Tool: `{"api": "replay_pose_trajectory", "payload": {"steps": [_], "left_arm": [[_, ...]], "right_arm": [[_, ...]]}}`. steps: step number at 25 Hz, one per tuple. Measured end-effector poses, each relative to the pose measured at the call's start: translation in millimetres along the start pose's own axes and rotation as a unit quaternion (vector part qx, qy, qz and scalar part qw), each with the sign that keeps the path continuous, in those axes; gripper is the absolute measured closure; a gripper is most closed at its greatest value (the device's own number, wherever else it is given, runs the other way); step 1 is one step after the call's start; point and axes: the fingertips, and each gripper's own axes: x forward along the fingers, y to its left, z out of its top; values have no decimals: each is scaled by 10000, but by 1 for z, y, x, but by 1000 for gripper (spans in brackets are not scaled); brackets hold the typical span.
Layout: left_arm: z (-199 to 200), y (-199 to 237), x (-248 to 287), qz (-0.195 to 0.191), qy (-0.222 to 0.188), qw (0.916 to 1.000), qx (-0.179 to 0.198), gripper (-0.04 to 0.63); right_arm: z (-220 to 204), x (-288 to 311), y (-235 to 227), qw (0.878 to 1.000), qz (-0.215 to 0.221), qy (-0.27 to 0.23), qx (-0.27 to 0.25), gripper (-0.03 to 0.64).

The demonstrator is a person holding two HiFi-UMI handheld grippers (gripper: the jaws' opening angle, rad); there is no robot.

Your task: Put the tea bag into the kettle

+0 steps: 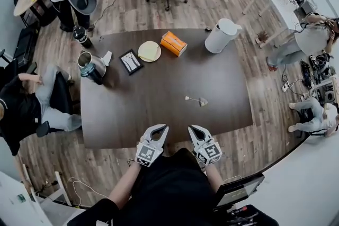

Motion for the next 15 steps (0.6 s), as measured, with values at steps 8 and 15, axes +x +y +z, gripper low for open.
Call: {"api": "replay_pose_trajectory", "payload": {"steps": [8,15], "left_arm": [[-5,34,-10,432,150,9990,9,592],[0,40,-20,1454,264,9878,-488,592]], "right_arm": [[-52,11,-43,9917,-76,1083,-692,611],[-102,16,-140,9656,227,2170,-1417,610]]}}
